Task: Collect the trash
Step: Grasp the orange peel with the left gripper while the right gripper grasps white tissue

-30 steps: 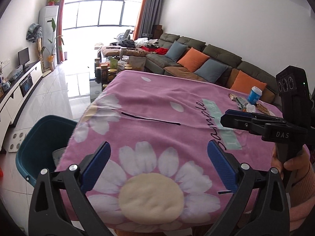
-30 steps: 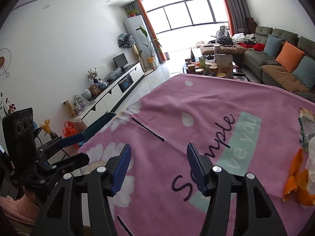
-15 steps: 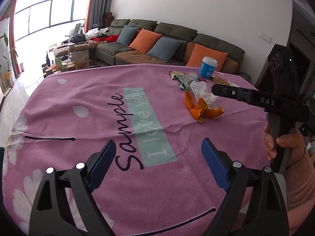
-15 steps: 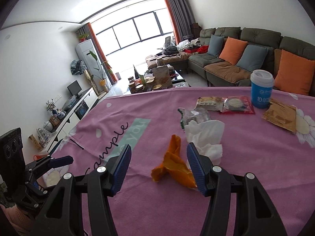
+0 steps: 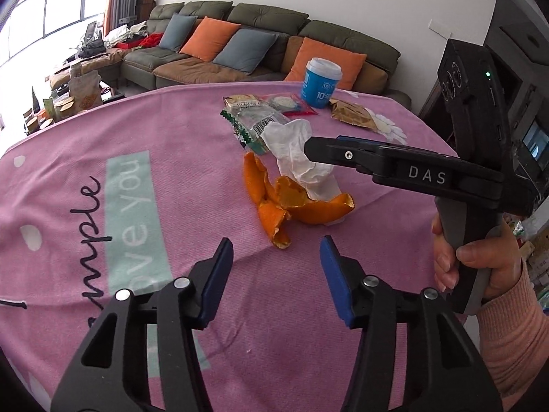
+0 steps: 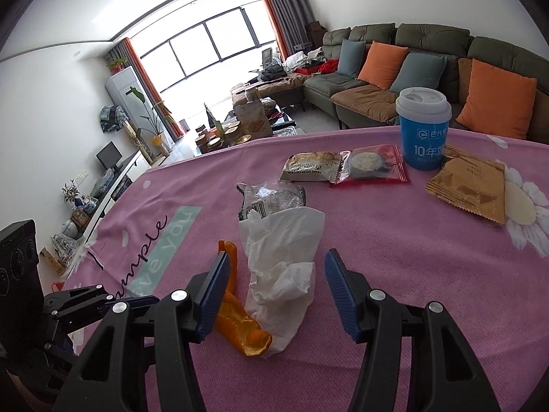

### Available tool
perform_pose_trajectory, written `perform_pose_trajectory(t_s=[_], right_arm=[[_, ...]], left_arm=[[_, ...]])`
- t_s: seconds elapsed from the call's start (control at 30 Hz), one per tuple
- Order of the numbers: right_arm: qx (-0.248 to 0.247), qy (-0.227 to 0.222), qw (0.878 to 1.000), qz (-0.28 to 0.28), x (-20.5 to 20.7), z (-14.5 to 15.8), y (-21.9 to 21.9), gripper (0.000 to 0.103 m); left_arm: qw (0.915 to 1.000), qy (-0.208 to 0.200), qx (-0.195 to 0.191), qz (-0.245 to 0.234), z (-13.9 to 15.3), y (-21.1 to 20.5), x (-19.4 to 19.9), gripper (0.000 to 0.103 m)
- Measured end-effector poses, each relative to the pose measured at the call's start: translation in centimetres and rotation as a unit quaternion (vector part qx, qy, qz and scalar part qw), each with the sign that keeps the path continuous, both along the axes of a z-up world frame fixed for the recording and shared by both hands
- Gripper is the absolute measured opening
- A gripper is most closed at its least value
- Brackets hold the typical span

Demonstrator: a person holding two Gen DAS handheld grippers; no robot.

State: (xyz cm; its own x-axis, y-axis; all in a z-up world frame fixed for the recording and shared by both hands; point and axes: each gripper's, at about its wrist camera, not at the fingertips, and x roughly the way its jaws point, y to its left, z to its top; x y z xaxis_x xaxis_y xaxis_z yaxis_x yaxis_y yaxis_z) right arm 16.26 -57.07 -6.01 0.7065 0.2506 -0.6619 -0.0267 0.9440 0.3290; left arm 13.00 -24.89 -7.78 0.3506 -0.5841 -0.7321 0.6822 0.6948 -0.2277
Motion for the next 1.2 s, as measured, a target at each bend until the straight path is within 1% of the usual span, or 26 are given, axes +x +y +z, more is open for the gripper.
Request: perform_pose_trajectory(t_s=[0.03, 0.1, 0.13, 0.17, 0.2, 0.23, 0.27, 0.3, 0.37, 0.4, 0.47, 0.53, 0.57, 0.73, 0.8, 1.03, 1.2], right_arm=[[0.001, 0.004, 1.0, 0.003, 0.2, -0.2, 0.0, 0.056], [-0.001, 0.01, 1.0, 0.007, 0.5, -0.4, 0.3, 0.056], [-0.001, 0.013, 1.0, 0.01, 0.6, -0.5, 0.4, 0.055], [-0.001, 0.015, 1.0, 0.012, 0.6, -0.6, 0.5, 0.053], [-0.001, 0.017, 1.0, 0.015, 0.6, -0.8, 0.6, 0.052], [-0.002, 0.02, 1.0, 0.018, 0.7, -0.9, 0.7, 0.048], [-0.003, 0.023, 1.0, 0.019, 0.8, -1.0, 0.8, 0.042], [-0.002, 0.024, 1.0, 0.02, 0.8, -1.1, 0.8, 0.04], [0.001, 0.023, 1.0, 0.019, 0.8, -1.1, 0.7, 0.03], [0.003, 0.021, 1.0, 0.018, 0.7, -1.1, 0.6, 0.028], [0.004, 0.02, 1.0, 0.017, 0.6, -1.0, 0.5, 0.019], [0.005, 0.02, 1.0, 0.019, 0.5, -1.0, 0.6, 0.012], [0.002, 0.018, 1.0, 0.019, 0.3, -0.9, 0.7, 0.011], [-0.012, 0.002, 1.0, 0.02, -0.3, -0.1, 1.2, 0.008], [-0.01, -0.009, 1.0, 0.019, -0.7, 0.4, 1.1, 0.008], [-0.01, -0.04, 0.999, 0.016, -1.9, 2.3, 1.4, 0.008], [-0.018, -0.063, 0.998, 0.022, -2.6, 3.8, 2.8, 0.008]], left_arm=[[1.0, 0.006, 0.003, 0.001, -0.4, -0.4, 0.5, 0.048], [0.9998, 0.019, 0.006, -0.001, -1.0, -1.0, 1.3, 0.038], [0.9996, 0.026, 0.007, 0.0, -1.3, -1.3, 1.7, 0.035], [0.9996, 0.029, 0.006, 0.002, -1.5, -1.2, 1.9, 0.029], [0.9996, 0.029, 0.004, 0.003, -1.5, -1.3, 2.1, 0.027], [0.9995, 0.033, 0.001, 0.003, -1.6, -1.2, 2.3, 0.025], [0.9992, 0.04, -0.003, 0.003, -1.6, -1.1, 2.6, 0.02], [0.9989, 0.045, -0.006, 0.004, -1.6, -0.8, 2.8, 0.013], [0.9989, 0.047, -0.006, 0.008, -1.8, -0.6, 3.0, 0.012], [0.9989, 0.046, -0.007, 0.009, -1.9, -0.5, 3.0, 0.011], [0.9989, 0.046, -0.008, 0.011, -1.8, -0.3, 3.0, 0.011], [0.9991, 0.04, -0.009, 0.011, -1.6, -0.1, 2.8, 0.01], [0.9992, 0.036, -0.009, 0.012, -1.5, 0.2, 2.5, 0.01], [0.9996, 0.017, -0.008, 0.021, -0.7, 1.6, 1.6, 0.009], [0.9995, 0.009, -0.012, 0.027, -0.4, 2.5, 1.2, 0.009], [0.9978, -0.012, -0.028, 0.059, 1.3, 6.7, 0.1, 0.008], [0.9957, -0.025, -0.039, 0.08, 2.5, 10.2, -1.0, 0.008]])
